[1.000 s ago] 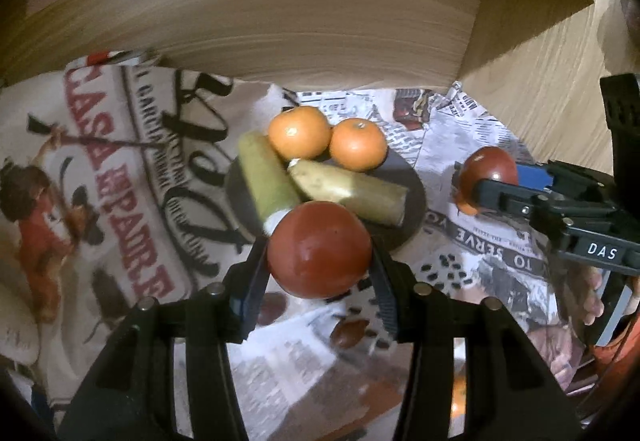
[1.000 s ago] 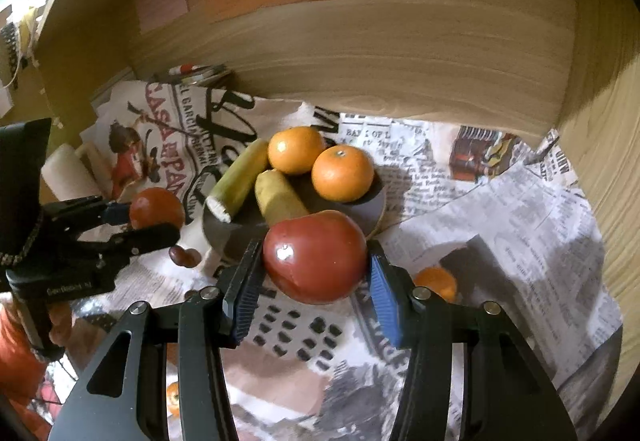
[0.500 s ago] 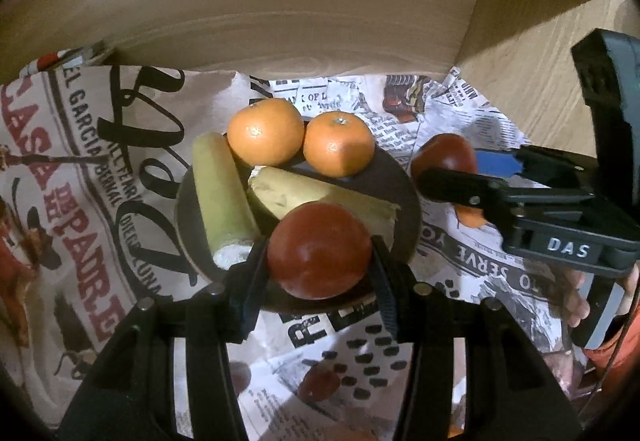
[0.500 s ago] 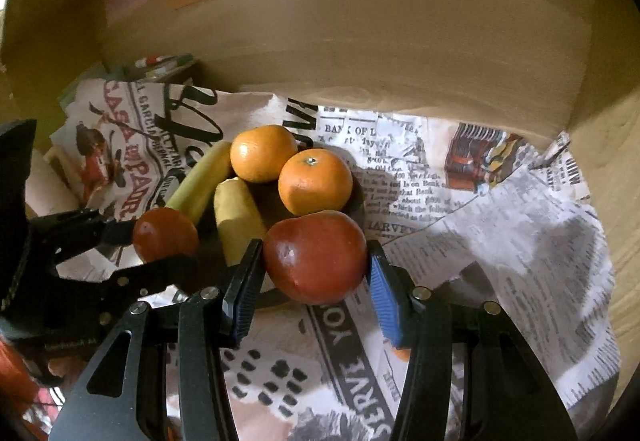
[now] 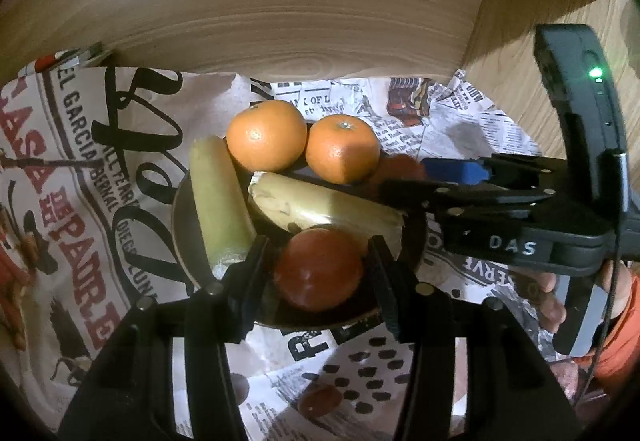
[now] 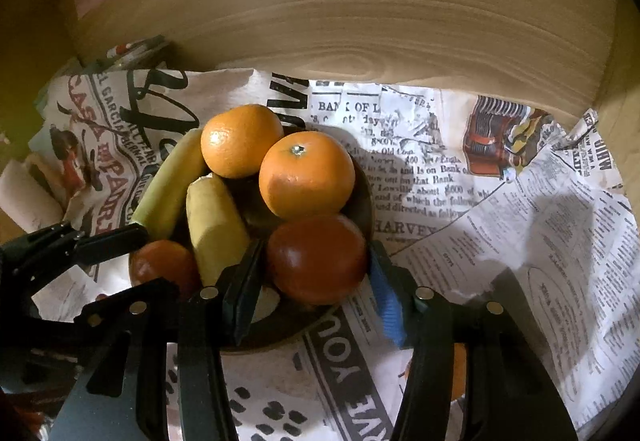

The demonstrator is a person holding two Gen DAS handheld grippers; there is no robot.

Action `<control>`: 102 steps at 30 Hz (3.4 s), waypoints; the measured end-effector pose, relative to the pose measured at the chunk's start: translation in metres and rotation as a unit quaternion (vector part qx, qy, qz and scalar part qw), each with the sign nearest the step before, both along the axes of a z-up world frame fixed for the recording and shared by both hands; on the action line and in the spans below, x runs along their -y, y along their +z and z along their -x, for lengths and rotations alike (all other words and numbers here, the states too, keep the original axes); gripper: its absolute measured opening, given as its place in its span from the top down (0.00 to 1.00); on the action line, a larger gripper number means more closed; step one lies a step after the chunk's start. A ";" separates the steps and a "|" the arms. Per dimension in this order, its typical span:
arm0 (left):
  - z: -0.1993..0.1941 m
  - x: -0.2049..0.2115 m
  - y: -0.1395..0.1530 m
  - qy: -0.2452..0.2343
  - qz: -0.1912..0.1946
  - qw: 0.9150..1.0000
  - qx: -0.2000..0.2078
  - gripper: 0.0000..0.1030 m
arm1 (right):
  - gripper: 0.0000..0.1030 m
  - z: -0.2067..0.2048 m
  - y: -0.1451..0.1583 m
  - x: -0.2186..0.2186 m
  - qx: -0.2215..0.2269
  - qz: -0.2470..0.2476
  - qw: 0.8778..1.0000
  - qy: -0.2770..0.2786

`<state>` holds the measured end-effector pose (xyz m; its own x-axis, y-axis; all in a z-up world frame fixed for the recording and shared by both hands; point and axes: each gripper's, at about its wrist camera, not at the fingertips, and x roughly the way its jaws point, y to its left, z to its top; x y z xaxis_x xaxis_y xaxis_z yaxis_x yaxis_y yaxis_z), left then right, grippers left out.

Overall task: Organize fruits
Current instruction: 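Open both grippers to release the tomatoes on the plate and lift away, then grasp a small mandarin with the right gripper while the left gripper grasps a brown nut, then place the mandarin on the plate while the left tool drops its brown nut there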

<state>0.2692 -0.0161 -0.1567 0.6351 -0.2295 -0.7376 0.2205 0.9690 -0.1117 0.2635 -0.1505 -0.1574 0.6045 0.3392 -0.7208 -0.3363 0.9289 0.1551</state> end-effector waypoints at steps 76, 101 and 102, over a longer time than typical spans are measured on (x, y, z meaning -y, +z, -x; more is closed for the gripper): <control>0.018 -0.050 0.042 0.036 -0.003 0.998 0.048 0.76 | 0.66 0.057 0.055 -0.018 0.105 0.010 0.993 0.044; -0.059 -0.044 0.016 0.036 0.022 0.999 -0.004 0.76 | 0.66 -0.016 0.024 -0.058 0.054 0.068 0.993 0.078; -0.060 -0.043 0.016 0.033 0.022 0.999 -0.004 0.76 | 0.66 -0.017 0.023 -0.059 0.051 0.068 0.993 0.079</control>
